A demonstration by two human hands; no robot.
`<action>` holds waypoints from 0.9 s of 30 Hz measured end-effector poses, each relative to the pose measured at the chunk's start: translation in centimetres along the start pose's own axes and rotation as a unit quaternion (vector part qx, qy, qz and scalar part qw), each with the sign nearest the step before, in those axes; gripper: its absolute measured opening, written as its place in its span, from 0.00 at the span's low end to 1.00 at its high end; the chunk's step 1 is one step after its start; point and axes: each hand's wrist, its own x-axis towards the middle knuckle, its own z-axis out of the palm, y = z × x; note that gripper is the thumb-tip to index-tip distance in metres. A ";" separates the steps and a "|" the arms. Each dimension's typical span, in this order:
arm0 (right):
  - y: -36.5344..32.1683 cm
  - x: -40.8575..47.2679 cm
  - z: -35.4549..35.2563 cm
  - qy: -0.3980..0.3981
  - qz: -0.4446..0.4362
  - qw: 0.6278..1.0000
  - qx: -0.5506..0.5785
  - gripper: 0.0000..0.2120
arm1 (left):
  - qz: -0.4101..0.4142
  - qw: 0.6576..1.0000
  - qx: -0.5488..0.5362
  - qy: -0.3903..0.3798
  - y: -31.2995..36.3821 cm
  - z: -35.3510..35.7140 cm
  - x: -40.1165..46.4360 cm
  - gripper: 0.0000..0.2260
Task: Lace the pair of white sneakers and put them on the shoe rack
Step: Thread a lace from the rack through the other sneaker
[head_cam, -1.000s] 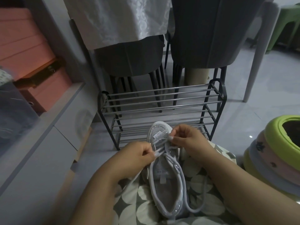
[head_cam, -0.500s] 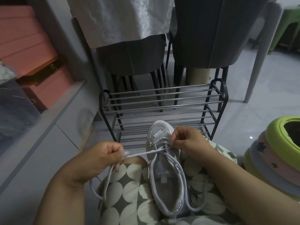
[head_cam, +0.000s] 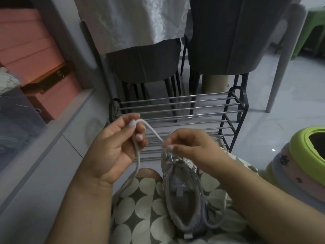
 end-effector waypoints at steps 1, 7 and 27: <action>-0.6 0.0 0.7 -0.042 -0.002 0.999 -0.010 0.04 | 0.015 1.000 -0.027 0.003 0.0 1.0 0.3 0.06; -0.2 0.9 2.5 -0.103 -0.038 0.980 -0.167 0.06 | 0.056 0.990 -0.124 0.035 0.6 2.7 1.6 0.06; -1.5 1.6 1.2 -0.057 -0.015 0.996 -0.061 0.05 | 0.011 0.925 0.312 0.218 -1.5 -0.2 0.7 0.10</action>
